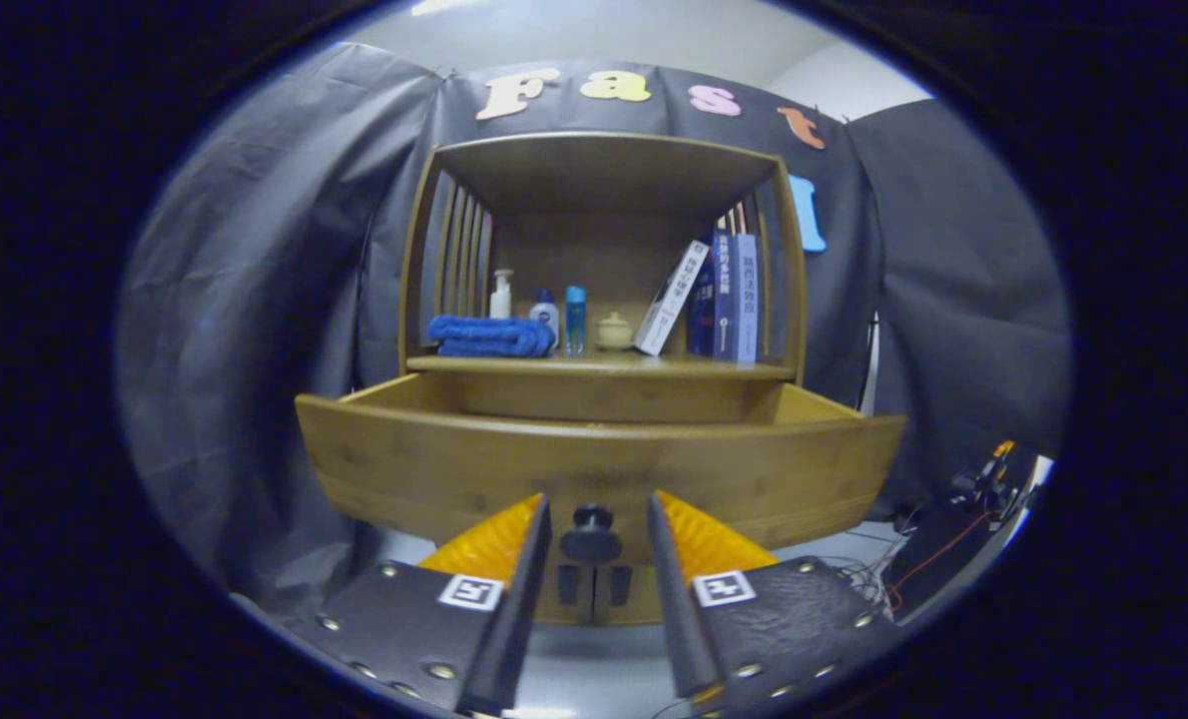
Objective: Pull open the drawer, take out the items inside it, and place them on the countertop above the cabinet.
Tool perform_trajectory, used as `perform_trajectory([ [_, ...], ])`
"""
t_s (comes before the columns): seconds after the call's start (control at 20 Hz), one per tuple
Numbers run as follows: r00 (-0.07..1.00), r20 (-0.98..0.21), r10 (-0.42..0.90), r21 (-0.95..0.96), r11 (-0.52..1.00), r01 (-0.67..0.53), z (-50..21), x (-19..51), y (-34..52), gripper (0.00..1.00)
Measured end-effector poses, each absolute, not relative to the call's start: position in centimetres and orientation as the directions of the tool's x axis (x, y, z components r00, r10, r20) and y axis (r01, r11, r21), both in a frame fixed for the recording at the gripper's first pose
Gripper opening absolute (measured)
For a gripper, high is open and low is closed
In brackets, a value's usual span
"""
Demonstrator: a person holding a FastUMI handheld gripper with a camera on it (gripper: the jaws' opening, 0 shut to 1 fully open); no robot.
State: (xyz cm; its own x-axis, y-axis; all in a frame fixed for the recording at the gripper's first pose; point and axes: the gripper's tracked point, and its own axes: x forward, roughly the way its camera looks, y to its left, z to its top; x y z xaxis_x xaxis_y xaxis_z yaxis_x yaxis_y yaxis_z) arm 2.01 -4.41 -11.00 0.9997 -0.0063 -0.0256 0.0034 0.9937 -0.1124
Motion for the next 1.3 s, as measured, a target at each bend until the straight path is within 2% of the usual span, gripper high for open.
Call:
perform_trajectory([
  [0.15, 0.999, -0.019, -0.027, -0.118, 0.993, 0.024, -8.0, 4.3, -5.4, 0.72],
  [0.4, 0.989, -0.145, -0.017, -0.099, 0.995, 0.003, -7.8, 9.6, -5.3, 0.72],
  [0.7, 0.912, -0.403, 0.075, -0.043, 0.994, -0.101, -11.5, 15.6, -1.9, 0.72],
  [1.1, 0.785, -0.618, 0.041, 0.013, 0.999, -0.041, -14.3, 19.0, -1.7, 0.73],
  [1.3, 0.744, -0.667, 0.040, 0.043, 0.999, -0.015, -14.7, 20.6, -1.1, 0.76],
])
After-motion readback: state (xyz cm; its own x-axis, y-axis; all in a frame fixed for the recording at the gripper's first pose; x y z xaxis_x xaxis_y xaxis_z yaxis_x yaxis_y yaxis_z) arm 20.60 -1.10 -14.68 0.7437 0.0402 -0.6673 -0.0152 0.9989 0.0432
